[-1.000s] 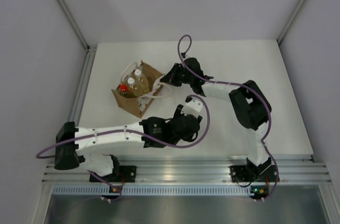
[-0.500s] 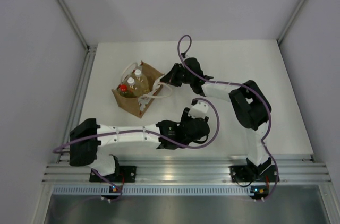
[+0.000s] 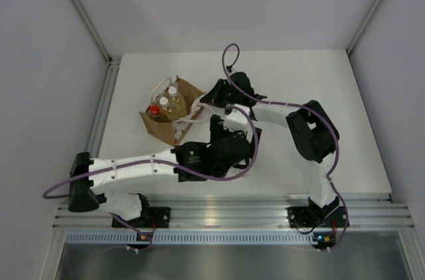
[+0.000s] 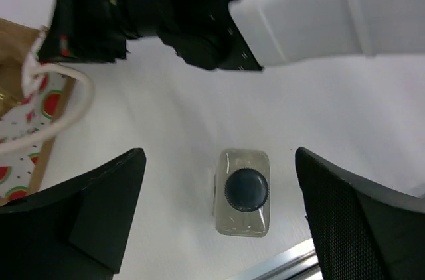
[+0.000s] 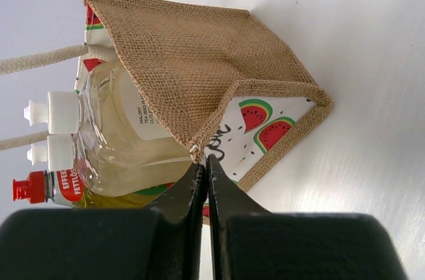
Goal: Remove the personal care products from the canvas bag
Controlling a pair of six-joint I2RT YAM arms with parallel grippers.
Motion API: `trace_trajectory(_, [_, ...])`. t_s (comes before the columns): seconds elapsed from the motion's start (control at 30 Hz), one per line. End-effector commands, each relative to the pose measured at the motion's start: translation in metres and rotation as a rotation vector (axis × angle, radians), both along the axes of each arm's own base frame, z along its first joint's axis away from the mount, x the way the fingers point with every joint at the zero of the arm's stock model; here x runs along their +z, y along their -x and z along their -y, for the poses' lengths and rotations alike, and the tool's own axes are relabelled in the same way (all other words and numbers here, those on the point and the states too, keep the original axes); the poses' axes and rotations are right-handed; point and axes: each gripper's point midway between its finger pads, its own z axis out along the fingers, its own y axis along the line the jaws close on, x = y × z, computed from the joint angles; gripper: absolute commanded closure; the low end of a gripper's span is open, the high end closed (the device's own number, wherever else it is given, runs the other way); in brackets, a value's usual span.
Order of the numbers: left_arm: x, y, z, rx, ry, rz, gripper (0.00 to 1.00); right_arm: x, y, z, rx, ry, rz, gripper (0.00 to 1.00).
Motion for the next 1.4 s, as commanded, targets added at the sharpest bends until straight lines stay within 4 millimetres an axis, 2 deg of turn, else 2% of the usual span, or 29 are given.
trace_trajectory(0.0, [0.087,-0.017,-0.054,0.175,0.125,0.153,0.02,-0.033,-0.004,0.010,-0.027,0.087,-0.051,0.99])
trace_trajectory(0.03, [0.095,-0.028,-0.074,0.257,0.131,0.186,0.02,-0.032,-0.006,0.011,-0.030,0.086,-0.050,0.99])
trace_trajectory(0.13, [0.101,-0.052,-0.107,0.371,0.169,0.168,0.02,-0.028,-0.006,0.009,-0.030,0.080,-0.046,0.99])
trace_trajectory(0.17, [0.099,-0.071,-0.123,0.408,0.187,0.137,0.02,-0.026,-0.007,0.010,-0.033,0.078,-0.042,0.99])
trace_trajectory(0.2, [0.096,-0.081,-0.133,0.444,0.213,0.108,0.02,-0.026,-0.006,0.009,-0.031,0.078,-0.039,0.99])
trace_trajectory(0.23, [0.095,-0.099,-0.156,0.524,0.232,0.097,0.02,-0.025,-0.007,0.009,-0.031,0.077,-0.038,0.99])
trace_trajectory(0.27, [0.089,-0.107,-0.158,0.526,0.241,0.059,0.03,-0.024,-0.008,0.009,-0.033,0.075,-0.035,0.99])
trace_trajectory(0.3, [0.094,-0.116,-0.163,0.553,0.275,0.047,0.04,-0.024,-0.008,0.010,-0.034,0.076,-0.037,0.99])
trace_trajectory(0.33, [0.084,-0.132,-0.176,0.608,0.252,0.028,0.07,-0.023,-0.008,0.009,-0.029,0.074,-0.034,0.99])
trace_trajectory(0.37, [0.082,-0.140,-0.179,0.628,0.249,0.018,0.08,-0.021,-0.008,0.009,-0.029,0.072,-0.031,0.99])
trace_trajectory(0.4, [0.085,-0.149,-0.181,0.644,0.266,0.011,0.09,-0.022,-0.007,0.008,-0.028,0.073,-0.035,0.99])
trace_trajectory(0.43, [0.081,-0.163,-0.196,0.695,0.260,0.003,0.09,-0.021,-0.008,0.008,-0.030,0.072,-0.032,0.99])
trace_trajectory(0.47, [0.068,-0.175,-0.194,0.708,0.240,-0.024,0.09,-0.020,-0.007,0.008,-0.027,0.070,-0.031,0.99])
trace_trajectory(0.53, [0.062,-0.194,-0.207,0.763,0.252,-0.039,0.11,-0.018,-0.007,0.007,-0.026,0.067,-0.028,0.99])
trace_trajectory(0.67, [0.037,-0.220,-0.207,0.794,0.226,-0.093,0.24,-0.016,-0.008,0.008,-0.028,0.064,-0.028,0.99])
trace_trajectory(0.7, [0.025,-0.227,-0.204,0.802,0.200,-0.111,0.25,-0.016,-0.007,0.007,-0.027,0.064,-0.028,0.99])
trace_trajectory(0.73, [0.025,-0.231,-0.205,0.816,0.192,-0.106,0.26,-0.017,-0.007,0.007,-0.027,0.064,-0.029,0.99])
trace_trajectory(0.9, [-0.004,-0.236,-0.211,0.874,0.112,-0.131,0.35,-0.016,-0.007,0.007,-0.024,0.062,-0.029,0.99])
trace_trajectory(1.07, [-0.023,-0.233,-0.225,0.925,0.057,-0.133,0.35,-0.017,-0.006,0.008,-0.021,0.068,-0.025,0.99])
trace_trajectory(1.23, [-0.021,-0.232,-0.233,0.933,0.055,-0.134,0.36,-0.018,-0.006,0.007,-0.018,0.068,-0.027,0.99])
trace_trajectory(1.37, [-0.012,-0.233,-0.225,0.881,0.066,-0.144,0.36,-0.021,-0.007,0.007,-0.018,0.070,-0.030,0.99])
